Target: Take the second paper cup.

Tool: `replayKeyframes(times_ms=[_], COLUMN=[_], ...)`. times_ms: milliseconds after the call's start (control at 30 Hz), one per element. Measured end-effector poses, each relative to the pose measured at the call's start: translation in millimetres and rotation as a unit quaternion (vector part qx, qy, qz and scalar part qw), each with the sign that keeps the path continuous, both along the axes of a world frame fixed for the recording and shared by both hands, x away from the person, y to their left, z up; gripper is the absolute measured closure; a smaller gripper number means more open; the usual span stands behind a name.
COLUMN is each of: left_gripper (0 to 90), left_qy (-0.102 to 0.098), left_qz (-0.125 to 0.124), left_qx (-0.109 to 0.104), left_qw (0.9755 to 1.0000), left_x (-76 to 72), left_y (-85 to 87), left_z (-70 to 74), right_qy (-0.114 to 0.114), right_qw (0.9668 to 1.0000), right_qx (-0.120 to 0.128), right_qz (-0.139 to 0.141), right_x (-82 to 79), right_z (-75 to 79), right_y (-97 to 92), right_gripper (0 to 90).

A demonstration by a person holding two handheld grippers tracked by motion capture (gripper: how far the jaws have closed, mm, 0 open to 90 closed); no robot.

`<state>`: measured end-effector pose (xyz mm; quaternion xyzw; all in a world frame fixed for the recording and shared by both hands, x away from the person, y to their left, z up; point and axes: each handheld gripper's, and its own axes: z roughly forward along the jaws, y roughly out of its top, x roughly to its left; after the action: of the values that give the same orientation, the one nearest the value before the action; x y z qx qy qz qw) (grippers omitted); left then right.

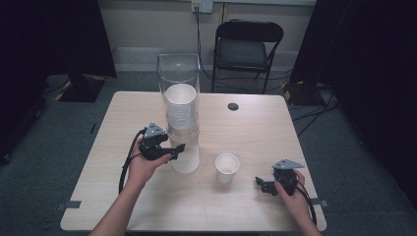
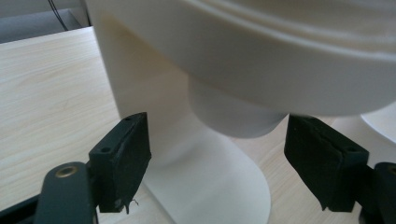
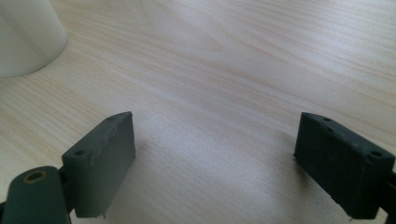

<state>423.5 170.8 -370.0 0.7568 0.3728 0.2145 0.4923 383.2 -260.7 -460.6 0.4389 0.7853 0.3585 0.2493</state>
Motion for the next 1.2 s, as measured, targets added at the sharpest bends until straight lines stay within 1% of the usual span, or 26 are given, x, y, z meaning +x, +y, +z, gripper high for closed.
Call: replayKeyframes(times_ms=[33,67,100,133,167,200,233,267,300,333,400,433,467,500,633,667,700,800,833,867,900,933,1200], left_gripper=[22.6,22.7,22.9,23.0,23.2,24.0,24.5,25.6,28.0,31.0,32.2,33.1,34.3,34.8,35.3,35.4,35.8,36.5,36.7,36.8,36.9,37.0,37.4], left_qy=[-0.004,-0.007,-0.007,-0.011,-0.005,-0.011,-0.009,-0.011,-0.014,-0.014,-0.022,-0.024,-0.031,-0.032,-0.032,-0.034,-0.038,-0.04,-0.044,-0.042,-0.048,-0.049,-0.051], left_qz=[-0.001,-0.004,-0.002,-0.005,-0.004,-0.005,-0.003,-0.001,-0.001,0.001,0.002,0.006,0.003,0.003,0.007,0.006,0.004,0.001,0.002,0.003,0.004,0.004,0.008], left_qx=[-0.008,-0.012,-0.011,-0.017,-0.01,-0.013,-0.008,-0.008,-0.007,-0.007,-0.002,-0.003,-0.005,0.001,0.004,0.003,0.009,0.012,0.015,0.011,0.018,0.016,0.02], left_qw=[1.0,0.9999,0.9999,0.9998,0.9999,0.9998,0.9999,0.9999,0.9999,0.9999,0.9998,0.9997,0.9995,0.9995,0.9995,0.9994,0.9992,0.9991,0.9989,0.9991,0.9987,0.9987,0.9985], left_x=[0.2,0.8,0.9,2.0,1.8,3.0,3.2,3.8,4.4,4.5,6.0,5.4,6.1,6.1,5.8,5.6,5.6,4.6,4.4,3.8,3.9,3.8,2.1], left_y=[-1.9,-3.5,-4.6,-6.5,-7.9,-9.9,-11.0,-12.2,-13.1,-14.4,-16.0,-17.3,-18.1,-18.6,-19.8,-20.5,-20.2,-20.7,-20.4,-21.1,-20.6,-20.9,-22.2], left_z=[0.3,0.2,0.6,-0.5,-0.6,-2.0,-2.0,-2.7,-3.1,-3.5,-4.3,-4.4,-5.0,-5.0,-5.4,-5.8,-5.9,-6.8,-7.0,-7.4,-7.3,-7.8,-9.2], right_qy=[0.0,0.0,0.0,0.0,0.0,0.0,0.0,0.0,0.0,0.0,0.0,0.0,0.0,0.0,0.0,0.0,0.0,0.0,0.0,0.0,0.0,0.0,0.0], right_qw=[1.0,1.0,1.0,1.0,1.0,1.0,1.0,1.0,1.0,1.0,1.0,1.0,1.0,1.0,1.0,1.0,1.0,1.0,1.0,1.0,1.0,1.0,1.0], right_qx=[0.0,0.0,0.0,0.0,0.0,0.0,0.0,0.0,0.0,0.0,0.0,0.0,0.0,0.0,0.0,0.0,0.0,0.0,0.0,0.0,0.0,0.0,0.0], right_qz=[0.0,0.0,0.0,0.0,0.0,0.0,0.0,0.0,0.0,0.0,0.0,0.0,0.0,0.0,0.0,0.0,0.0,0.0,0.0,0.0,0.0,0.0,0.0], right_x=[0.0,0.0,0.0,0.0,0.0,0.0,0.0,0.0,0.0,0.0,0.0,0.0,0.0,0.0,0.0,0.0,0.0,0.0,0.0,0.0,0.0,0.0,-0.1], right_z=[0.0,0.0,0.0,0.0,0.0,0.0,0.0,0.0,0.0,0.0,0.0,0.0,0.0,0.0,0.0,0.0,0.0,0.0,-0.1,0.0,0.0,0.0,-0.1], right_y=[0.0,0.0,0.0,0.0,0.0,0.0,0.0,0.0,0.0,0.0,0.0,0.0,0.0,0.0,0.0,0.0,0.0,0.0,-0.1,0.0,0.0,0.0,0.0], right_gripper=[11.8,11.8,11.8,11.8,11.8,11.8,11.8,11.8,11.8,11.8,11.8,11.8,11.8,11.8,11.8,11.8,11.8,11.8,11.8,11.8,11.8,11.8,11.8])
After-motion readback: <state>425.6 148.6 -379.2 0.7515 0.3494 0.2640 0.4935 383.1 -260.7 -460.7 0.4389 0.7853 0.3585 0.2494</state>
